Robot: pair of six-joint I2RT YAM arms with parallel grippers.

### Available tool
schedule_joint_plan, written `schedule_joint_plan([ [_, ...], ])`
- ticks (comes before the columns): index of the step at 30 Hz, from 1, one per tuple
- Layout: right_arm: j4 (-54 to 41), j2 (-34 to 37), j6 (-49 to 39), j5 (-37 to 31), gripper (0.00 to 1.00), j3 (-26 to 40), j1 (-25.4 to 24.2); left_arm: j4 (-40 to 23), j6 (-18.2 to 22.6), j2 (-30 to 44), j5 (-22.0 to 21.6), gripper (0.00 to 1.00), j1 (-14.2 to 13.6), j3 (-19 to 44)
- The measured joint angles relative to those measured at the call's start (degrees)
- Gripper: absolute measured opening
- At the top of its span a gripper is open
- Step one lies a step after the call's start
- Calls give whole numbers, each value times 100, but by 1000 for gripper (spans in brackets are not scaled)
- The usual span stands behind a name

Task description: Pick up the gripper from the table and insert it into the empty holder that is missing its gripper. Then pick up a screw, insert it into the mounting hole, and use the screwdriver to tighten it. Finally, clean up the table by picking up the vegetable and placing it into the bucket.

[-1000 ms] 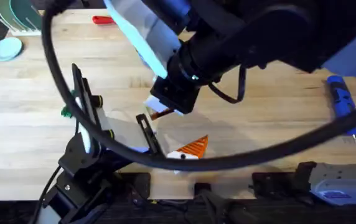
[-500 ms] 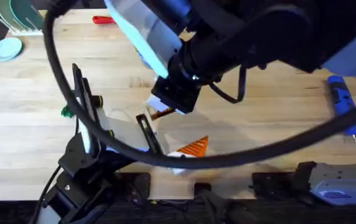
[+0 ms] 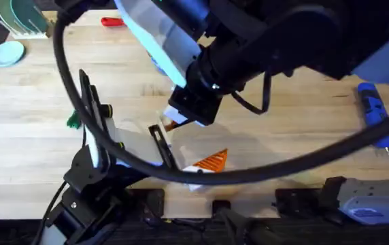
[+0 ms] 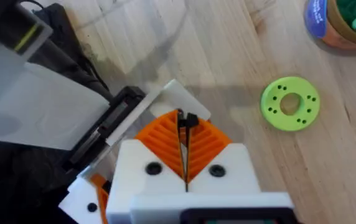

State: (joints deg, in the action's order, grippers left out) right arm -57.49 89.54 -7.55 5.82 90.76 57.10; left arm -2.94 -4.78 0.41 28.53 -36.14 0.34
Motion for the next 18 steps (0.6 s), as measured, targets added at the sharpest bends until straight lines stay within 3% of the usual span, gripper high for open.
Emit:
schedule_joint_plan([
  [18, -98, 240, 6, 192, 5, 2, 0, 0, 0, -4, 22, 993, 0, 0],
])
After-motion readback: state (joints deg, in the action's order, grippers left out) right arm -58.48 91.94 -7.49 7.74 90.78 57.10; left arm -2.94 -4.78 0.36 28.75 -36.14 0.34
